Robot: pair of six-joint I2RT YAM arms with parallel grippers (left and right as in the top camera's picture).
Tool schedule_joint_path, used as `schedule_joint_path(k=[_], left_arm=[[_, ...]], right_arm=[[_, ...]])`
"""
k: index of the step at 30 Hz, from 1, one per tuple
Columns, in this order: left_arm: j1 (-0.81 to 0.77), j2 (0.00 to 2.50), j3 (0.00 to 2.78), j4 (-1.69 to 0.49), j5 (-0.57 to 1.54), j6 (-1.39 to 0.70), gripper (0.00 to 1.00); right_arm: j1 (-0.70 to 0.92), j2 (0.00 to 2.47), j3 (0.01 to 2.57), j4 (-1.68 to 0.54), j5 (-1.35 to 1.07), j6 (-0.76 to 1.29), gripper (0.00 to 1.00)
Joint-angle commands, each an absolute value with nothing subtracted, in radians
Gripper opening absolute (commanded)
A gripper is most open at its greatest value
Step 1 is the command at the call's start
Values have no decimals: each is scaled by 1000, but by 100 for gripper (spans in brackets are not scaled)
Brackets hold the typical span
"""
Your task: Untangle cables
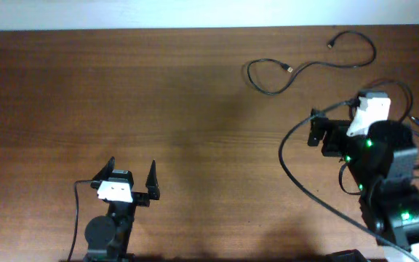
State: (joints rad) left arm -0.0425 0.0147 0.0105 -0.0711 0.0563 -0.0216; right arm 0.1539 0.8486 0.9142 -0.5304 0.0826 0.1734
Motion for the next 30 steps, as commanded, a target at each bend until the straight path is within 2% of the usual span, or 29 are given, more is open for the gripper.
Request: schedule_joint_path(k=[1, 6, 17, 30], left_arm=[[-43, 5, 9, -78, 64, -6, 99], [-43, 5, 9, -78, 64, -6, 99], [-43, 5, 9, -78, 64, -6, 99], [-43, 5, 9, -78, 64, -6, 99]], right_arm=[[112, 765, 753, -409, -19, 157, 99], [88, 625, 543, -179, -38, 157, 99], [83, 445, 281, 125, -14, 156, 99], [83, 210, 49, 155, 20, 153, 99]])
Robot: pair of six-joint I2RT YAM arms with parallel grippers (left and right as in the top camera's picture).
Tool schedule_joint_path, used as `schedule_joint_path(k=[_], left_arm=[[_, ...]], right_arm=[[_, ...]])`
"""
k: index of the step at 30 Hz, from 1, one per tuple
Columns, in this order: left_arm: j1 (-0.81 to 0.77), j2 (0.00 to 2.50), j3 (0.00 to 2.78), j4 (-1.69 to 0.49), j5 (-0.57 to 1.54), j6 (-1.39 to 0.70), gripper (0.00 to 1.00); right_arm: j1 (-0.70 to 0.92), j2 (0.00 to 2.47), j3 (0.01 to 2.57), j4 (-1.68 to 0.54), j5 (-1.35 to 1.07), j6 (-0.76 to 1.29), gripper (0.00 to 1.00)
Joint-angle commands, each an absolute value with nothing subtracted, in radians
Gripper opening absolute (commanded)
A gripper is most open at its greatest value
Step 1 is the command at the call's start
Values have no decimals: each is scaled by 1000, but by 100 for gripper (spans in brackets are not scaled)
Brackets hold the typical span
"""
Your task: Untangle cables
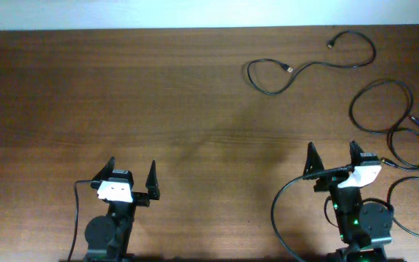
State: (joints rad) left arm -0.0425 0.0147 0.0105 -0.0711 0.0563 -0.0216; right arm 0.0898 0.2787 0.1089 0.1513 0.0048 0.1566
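Two black cables lie apart on the brown table. One thin cable (318,64) runs from a plug at the back right down to a small loop at the back centre. The other cable (381,108) lies in several loops along the right edge. My right gripper (332,151) stands open near the front right, left of those loops, with nothing between its fingers. At the front left my left gripper (131,167) is open and empty, far from both cables.
The right arm's own black lead (276,207) arcs beside its base at the front. The table's (122,87) back edge meets a pale wall. The looped cable runs past the right border of the view.
My right arm was over the looped cable at the right, gripper pointing left. Now it is back at the front right, gripper open and pointing away, with the loops uncovered. The left arm is unchanged.
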Motion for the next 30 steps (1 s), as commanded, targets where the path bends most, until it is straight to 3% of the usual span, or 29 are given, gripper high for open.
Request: schedule_joint_path(k=[1, 19, 30], left_arm=[[-43, 5, 9, -78, 64, -6, 99], [-43, 5, 9, -78, 64, -6, 99], [-43, 5, 9, -78, 64, -6, 99]], right_arm=[[83, 178, 25, 155, 24, 153, 99], [43, 3, 6, -76, 41, 126, 99], [43, 3, 6, -80, 36, 81, 99]])
